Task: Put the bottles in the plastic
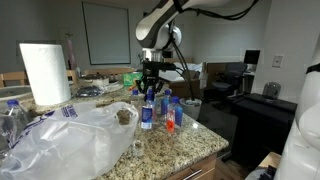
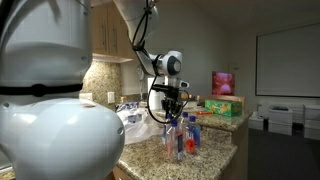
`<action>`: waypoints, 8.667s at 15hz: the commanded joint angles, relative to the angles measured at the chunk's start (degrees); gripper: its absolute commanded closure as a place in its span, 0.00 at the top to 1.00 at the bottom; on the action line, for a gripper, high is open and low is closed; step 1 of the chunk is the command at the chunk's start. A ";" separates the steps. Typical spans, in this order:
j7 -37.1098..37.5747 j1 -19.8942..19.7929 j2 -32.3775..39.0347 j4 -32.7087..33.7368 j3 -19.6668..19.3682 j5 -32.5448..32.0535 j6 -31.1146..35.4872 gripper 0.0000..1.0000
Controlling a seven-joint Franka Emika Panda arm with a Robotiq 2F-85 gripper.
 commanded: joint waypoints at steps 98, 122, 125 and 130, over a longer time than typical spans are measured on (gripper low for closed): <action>15.03 5.68 6.23 5.53 -2.61 -17.20 19.57 0.27; 12.38 5.15 13.31 13.64 -3.31 -11.41 16.67 0.67; 12.46 5.20 14.04 14.69 -3.40 -11.39 15.80 0.47; 14.05 5.61 13.51 15.15 -3.70 -12.17 12.53 0.15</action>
